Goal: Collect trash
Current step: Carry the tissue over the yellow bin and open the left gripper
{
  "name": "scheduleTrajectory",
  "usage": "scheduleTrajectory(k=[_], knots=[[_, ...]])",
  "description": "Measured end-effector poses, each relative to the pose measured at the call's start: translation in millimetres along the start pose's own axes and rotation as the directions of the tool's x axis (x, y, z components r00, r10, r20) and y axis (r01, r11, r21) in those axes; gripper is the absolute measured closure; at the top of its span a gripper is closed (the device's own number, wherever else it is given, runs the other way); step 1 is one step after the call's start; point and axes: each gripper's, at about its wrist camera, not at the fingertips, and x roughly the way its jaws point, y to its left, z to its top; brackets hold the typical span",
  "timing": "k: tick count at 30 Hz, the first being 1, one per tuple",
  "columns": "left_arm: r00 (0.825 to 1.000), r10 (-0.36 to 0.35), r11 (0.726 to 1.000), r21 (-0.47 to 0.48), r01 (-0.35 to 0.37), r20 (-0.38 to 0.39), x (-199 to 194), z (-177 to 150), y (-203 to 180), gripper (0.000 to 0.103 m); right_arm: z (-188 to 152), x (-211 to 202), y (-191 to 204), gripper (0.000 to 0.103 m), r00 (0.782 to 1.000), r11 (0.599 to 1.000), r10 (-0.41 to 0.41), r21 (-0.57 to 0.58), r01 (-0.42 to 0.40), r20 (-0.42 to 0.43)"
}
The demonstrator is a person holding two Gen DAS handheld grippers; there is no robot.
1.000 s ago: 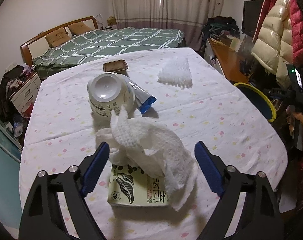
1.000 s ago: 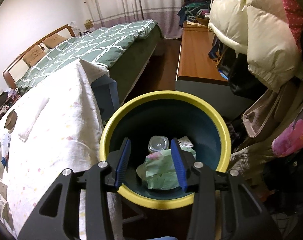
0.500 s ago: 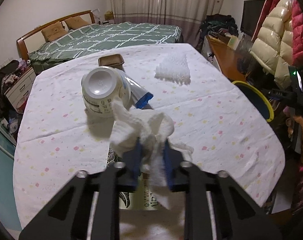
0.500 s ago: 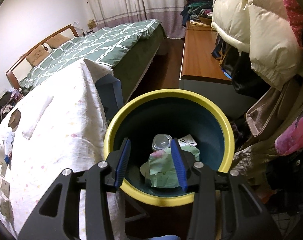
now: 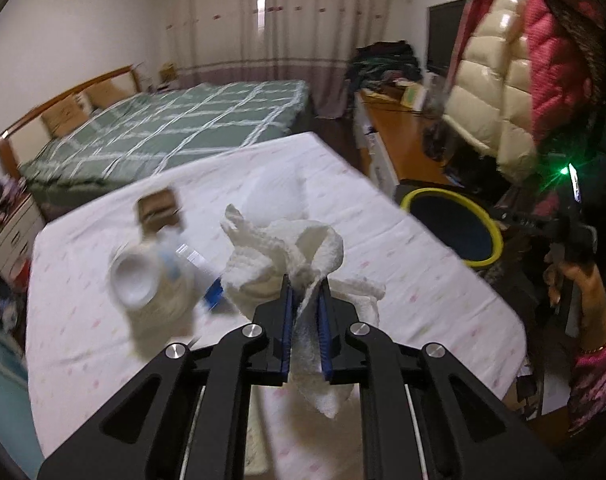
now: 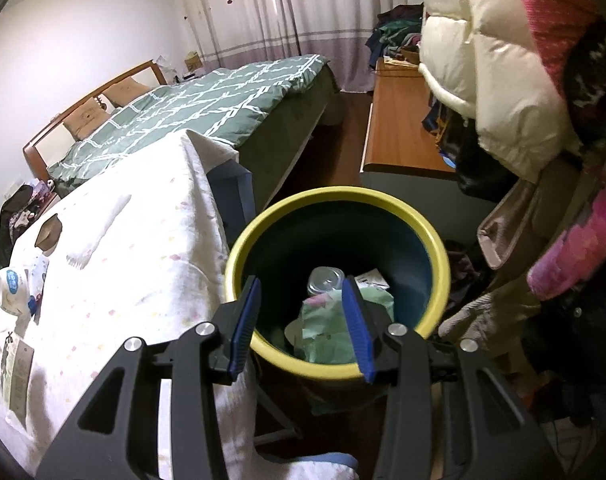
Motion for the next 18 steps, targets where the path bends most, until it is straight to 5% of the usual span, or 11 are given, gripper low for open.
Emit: scheduleTrajectory(k=[7, 12, 18], knots=[[0.990, -0.140, 0.985, 0.106, 0.139, 0.003, 36.6, 52.0, -60.0, 0.091, -16.0, -20.6, -26.8, 0.062, 0.999, 0.999, -0.048, 0.007, 0.048, 0.017], [0.961, -0.270, 0.949, 0.149, 0.277, -0.061, 89.2, 89.0, -119.9, 0.091, -30.3, -31.8, -47.6, 0.062, 0.998, 0.997, -0.067, 0.027, 0.067, 0.015], [0.931, -0.333, 0.915, 0.187, 0.357, -0.148, 159.7, 108.7, -184.8, 0.091, -47.9, -41.4, -65.9, 0.062, 0.997, 0.996, -0.079, 0.046, 0.079, 0.002]])
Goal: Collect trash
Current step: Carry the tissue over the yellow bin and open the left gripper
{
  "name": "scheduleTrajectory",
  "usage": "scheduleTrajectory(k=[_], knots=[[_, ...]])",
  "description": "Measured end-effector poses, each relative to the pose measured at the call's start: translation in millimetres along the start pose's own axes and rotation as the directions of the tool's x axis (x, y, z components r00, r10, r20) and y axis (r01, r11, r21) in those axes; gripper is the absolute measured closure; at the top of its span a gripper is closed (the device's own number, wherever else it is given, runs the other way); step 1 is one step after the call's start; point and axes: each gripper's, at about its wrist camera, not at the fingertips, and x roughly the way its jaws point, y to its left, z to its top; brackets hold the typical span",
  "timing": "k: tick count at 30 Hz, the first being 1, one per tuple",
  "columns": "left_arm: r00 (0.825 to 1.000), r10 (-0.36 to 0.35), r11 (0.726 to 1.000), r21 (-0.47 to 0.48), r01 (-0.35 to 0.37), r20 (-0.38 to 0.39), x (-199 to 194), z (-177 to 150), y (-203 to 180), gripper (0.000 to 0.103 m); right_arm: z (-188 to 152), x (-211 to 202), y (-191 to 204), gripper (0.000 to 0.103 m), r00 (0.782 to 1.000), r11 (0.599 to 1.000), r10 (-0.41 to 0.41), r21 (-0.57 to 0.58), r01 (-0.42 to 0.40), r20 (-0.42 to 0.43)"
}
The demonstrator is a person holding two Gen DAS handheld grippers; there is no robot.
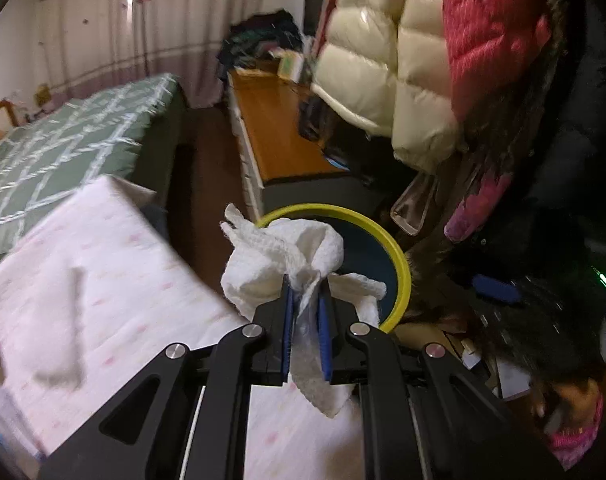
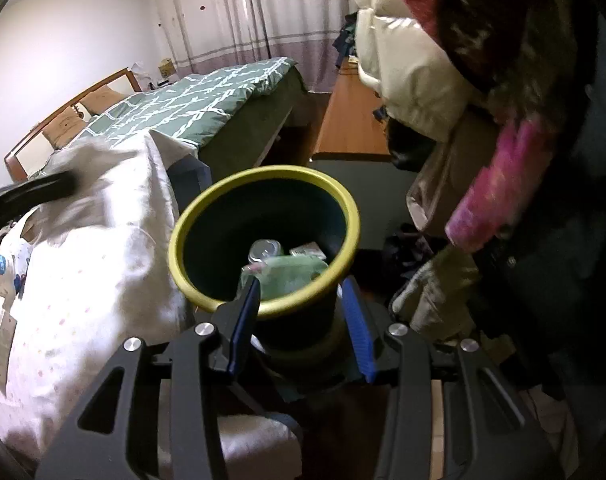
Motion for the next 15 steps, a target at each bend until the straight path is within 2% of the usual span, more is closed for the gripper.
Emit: scheduleTrajectory(k=[4, 7, 15], knots=[[0.997, -0.023, 1.000, 0.002, 0.024, -0.071, 58.7, 12.1, -12.8, 0.092, -7.1, -2.4, -10.5, 0.062, 1.000, 1.000, -0.010, 0.007, 0.010, -0.009], [0.995, -0.019, 1.000, 0.000, 0.020, -0.101, 87.9, 16.1, -17.4, 0.092, -8.0, -1.1, -17.3, 0.061, 1.000, 1.000, -0.014, 0.016, 0.014, -0.016], [0.988, -0.009, 1.000, 0.003, 0.010, -0.154, 131.0, 21.9, -23.0, 0.091, -8.4, 1.3, -20.0, 0.061, 1.000, 1.000, -0.009, 0.021, 0.010, -0.023]])
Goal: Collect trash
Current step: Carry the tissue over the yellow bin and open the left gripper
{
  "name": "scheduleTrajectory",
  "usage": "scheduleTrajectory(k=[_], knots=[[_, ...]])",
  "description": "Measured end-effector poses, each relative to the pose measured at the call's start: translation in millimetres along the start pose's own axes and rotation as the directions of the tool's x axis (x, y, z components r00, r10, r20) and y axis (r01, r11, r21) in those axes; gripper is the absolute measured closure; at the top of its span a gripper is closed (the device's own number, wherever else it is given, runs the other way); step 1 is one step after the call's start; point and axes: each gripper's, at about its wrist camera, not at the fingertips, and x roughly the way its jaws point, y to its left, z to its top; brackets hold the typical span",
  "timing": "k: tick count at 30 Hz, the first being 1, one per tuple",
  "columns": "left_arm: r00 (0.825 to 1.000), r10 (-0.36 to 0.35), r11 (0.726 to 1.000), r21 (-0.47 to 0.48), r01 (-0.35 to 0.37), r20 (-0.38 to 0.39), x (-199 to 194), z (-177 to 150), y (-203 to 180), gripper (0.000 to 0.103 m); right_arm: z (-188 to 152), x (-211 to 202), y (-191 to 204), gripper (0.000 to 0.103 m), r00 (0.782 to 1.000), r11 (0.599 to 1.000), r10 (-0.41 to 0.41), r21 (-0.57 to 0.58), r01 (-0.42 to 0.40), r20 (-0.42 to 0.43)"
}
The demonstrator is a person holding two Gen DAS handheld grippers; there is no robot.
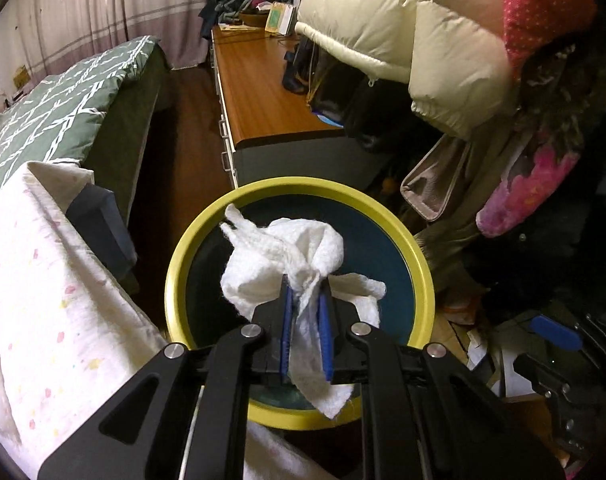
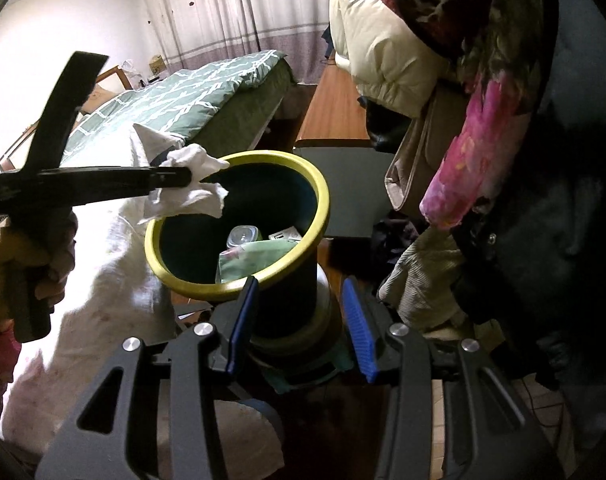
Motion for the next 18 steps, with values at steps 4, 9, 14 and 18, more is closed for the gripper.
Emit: scheduleTrajectory(k=[4, 9, 14, 18], knots=[[1.000, 0.005, 1.000, -0.007, -0.005, 0.004, 1.7, 0.7, 0.2, 0.050, 0.2, 0.6, -0.2, 0.061, 1.000, 1.000, -0.001, -0.001, 0.001, -0.002], [0.997, 0.037, 0.999, 0.007, -0.037, 0.073, -19.0, -2.0, 0.7, 0.009, 0.9, -4.3, 2.5, 0.061, 1.000, 1.000, -0.006, -0.008, 0.006, 0.004], [0.993, 0.031, 0.999, -0.015, -0.029, 0.111, -54.2, -7.5, 5.3, 0.008, 0.2, -10.5, 6.2, 0.054, 1.000, 1.000, -0.008, -0.016, 0.008, 0.017], [0.980, 0.077, 0.997, -0.031, -0.072, 0.183, -112.5, -25.8, 12.1, 0.007, -1.1, -9.8, 14.7, 0.053, 1.000, 0.999, -0.002, -0.038, 0.002, 0.013]])
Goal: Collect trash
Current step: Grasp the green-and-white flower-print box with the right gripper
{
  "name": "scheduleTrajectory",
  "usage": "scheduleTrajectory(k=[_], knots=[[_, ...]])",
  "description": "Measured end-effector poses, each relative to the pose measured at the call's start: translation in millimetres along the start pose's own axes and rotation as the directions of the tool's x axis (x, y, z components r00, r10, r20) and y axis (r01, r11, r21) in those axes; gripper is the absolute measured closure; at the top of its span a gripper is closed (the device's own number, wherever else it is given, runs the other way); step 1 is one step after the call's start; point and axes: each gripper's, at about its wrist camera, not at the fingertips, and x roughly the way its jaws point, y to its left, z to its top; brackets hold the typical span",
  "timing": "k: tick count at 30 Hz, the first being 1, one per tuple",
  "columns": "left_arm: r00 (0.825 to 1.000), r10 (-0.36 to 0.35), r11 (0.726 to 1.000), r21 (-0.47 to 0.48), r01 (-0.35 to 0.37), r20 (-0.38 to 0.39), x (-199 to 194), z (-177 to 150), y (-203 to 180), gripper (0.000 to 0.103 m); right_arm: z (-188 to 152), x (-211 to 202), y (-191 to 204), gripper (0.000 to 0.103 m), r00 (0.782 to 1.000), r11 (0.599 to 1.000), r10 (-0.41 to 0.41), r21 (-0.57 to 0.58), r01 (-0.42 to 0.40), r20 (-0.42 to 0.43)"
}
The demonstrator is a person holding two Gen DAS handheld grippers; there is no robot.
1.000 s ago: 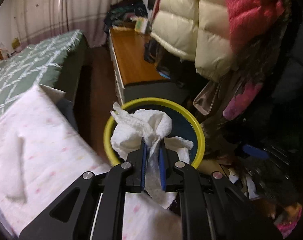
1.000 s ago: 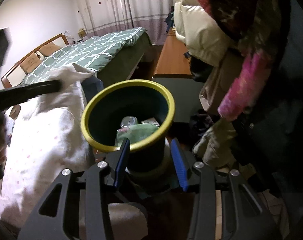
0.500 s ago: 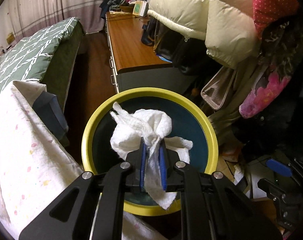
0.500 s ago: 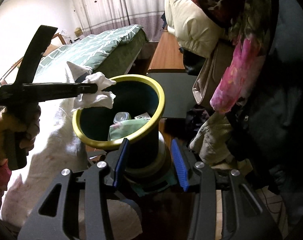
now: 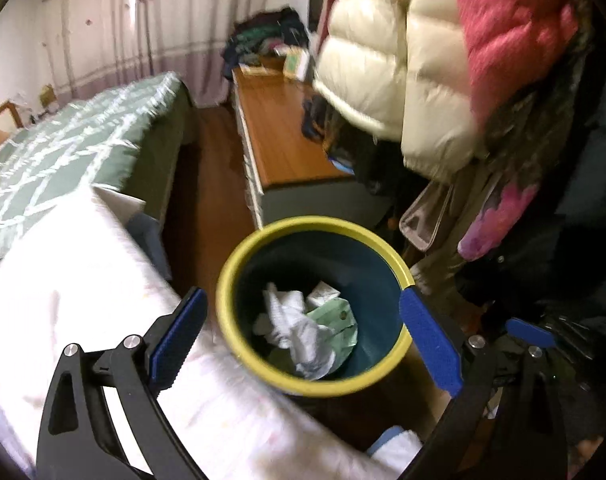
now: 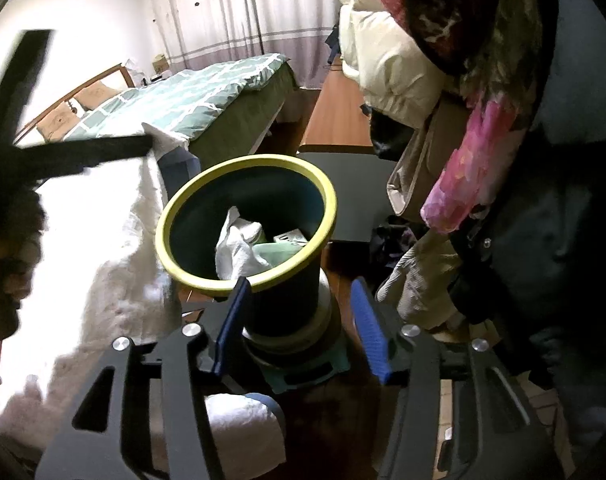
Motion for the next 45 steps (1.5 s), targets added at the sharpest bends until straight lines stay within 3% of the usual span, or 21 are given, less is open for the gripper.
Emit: scheduleTrajectory(k=[5, 8, 12, 15, 18, 22, 26, 30, 33, 37, 42, 44, 45], knots=[[0.991, 0.098, 0.993, -0.077, -0.091, 0.093, -97.2, -33.3, 35.9, 0.005, 0.8, 3.4, 19.7, 0.053, 0.999, 0.999, 0.038, -0.030, -0.038, -0.007], [0.976, 0.181, 0.973, -0.166, -0.160, 0.124, -154.9, -68.6, 67.7, 0.005, 1.5, 3.5, 44.8, 0.052, 0.997, 0.994, 0.081, -0.069, -0.081, -0.010], [0.941, 0.314, 0.922, -0.276, -0.271, 0.124, -215.3, -119.4, 103.7, 0.005, -0.6, 4.0, 99.6, 0.051, 0.985, 0.973, 0.169, -0.156, -0.172, -0.029], [0.895, 0.432, 0.857, -0.358, -0.369, 0.110, -260.9, -161.6, 125.6, 0.005, -8.5, 3.2, 150.3, 0.050, 0.967, 0.939, 0.246, -0.233, -0.253, -0.060], [0.843, 0.530, 0.776, -0.452, -0.439, 0.090, -308.8, -206.7, 146.5, 0.005, -26.7, -2.1, 224.5, 0.050, 0.929, 0.859, 0.349, -0.354, -0.370, -0.125], [0.801, 0.595, 0.705, -0.523, -0.478, 0.070, -351.6, -249.2, 162.0, 0.005, -57.2, -15.9, 309.1, 0.050, 0.866, 0.728, 0.450, -0.471, -0.498, -0.219], [0.785, 0.615, 0.679, -0.557, -0.479, 0.074, -380.8, -279.6, 172.2, 0.005, -83.1, -34.5, 362.7, 0.044, 0.815, 0.625, 0.510, -0.532, -0.571, -0.274], [0.785, 0.614, 0.681, -0.557, -0.475, 0.082, -387.3, -288.9, 171.1, 0.005, -101.6, -43.7, 392.0, 0.043, 0.804, 0.585, 0.514, -0.563, -0.584, -0.299], [0.794, 0.601, 0.691, -0.558, -0.459, 0.090, -386.5, -294.3, 169.6, 0.005, -111.2, -37.8, 402.6, 0.043, 0.817, 0.584, 0.484, -0.580, -0.567, -0.312], [0.809, 0.581, 0.699, -0.564, -0.440, 0.089, -376.1, -293.7, 169.7, 0.005, -102.6, -22.5, 389.4, 0.042, 0.844, 0.628, 0.444, -0.567, -0.532, -0.301], [0.814, 0.575, 0.693, -0.579, -0.429, 0.085, -368.7, -294.6, 174.4, 0.005, -62.3, 3.3, 339.0, 0.041, 0.916, 0.771, 0.342, -0.496, -0.400, -0.208], [0.815, 0.574, 0.690, -0.585, -0.427, 0.082, -365.9, -294.3, 176.6, 0.005, -52.3, 7.4, 327.9, 0.041, 0.917, 0.791, 0.345, -0.464, -0.400, -0.202], [0.815, 0.573, 0.688, -0.586, -0.427, 0.080, -364.7, -294.3, 177.5, 0.005, -50.9, 5.6, 327.3, 0.041, 0.904, 0.782, 0.373, -0.453, -0.427, -0.209]])
